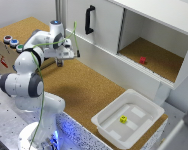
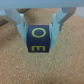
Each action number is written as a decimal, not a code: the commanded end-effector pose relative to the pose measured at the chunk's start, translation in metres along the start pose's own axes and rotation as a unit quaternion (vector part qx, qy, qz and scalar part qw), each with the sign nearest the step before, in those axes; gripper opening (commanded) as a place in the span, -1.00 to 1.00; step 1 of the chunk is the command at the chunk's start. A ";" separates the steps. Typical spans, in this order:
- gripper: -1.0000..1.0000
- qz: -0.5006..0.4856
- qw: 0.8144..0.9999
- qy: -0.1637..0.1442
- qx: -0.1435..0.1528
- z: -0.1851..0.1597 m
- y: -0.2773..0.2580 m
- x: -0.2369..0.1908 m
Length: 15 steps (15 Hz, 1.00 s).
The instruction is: Place the purple block on the table
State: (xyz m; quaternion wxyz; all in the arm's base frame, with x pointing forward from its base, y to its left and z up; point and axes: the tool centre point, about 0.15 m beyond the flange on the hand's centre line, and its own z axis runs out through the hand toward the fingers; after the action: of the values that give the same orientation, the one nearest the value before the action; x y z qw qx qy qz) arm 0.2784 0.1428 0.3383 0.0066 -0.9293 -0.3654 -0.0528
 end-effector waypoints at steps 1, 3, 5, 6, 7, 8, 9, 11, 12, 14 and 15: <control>-1.00 0.092 0.995 0.042 0.020 0.069 0.003 0.003; -1.00 0.133 0.990 0.037 0.016 0.083 0.006 0.016; -1.00 0.189 0.981 0.028 0.015 0.095 0.012 0.025; -1.00 0.209 0.978 0.020 0.015 0.101 0.014 0.028; -1.00 0.228 0.974 0.009 0.014 0.105 0.017 0.030; -1.00 0.247 0.969 0.004 0.017 0.109 0.020 0.029; -1.00 0.264 0.964 -0.003 0.011 0.109 0.025 0.027; -1.00 0.285 0.958 -0.029 -0.001 0.111 0.034 0.021; -1.00 0.297 0.955 -0.028 -0.001 0.111 0.039 0.015; -1.00 0.313 0.949 -0.027 0.001 0.108 0.050 0.003; -1.00 0.313 0.949 -0.030 -0.001 0.105 0.057 -0.002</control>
State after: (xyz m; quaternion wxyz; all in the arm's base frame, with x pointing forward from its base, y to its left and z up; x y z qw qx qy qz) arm 0.3008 0.1257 0.2416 0.0213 -0.9940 -0.0893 -0.0594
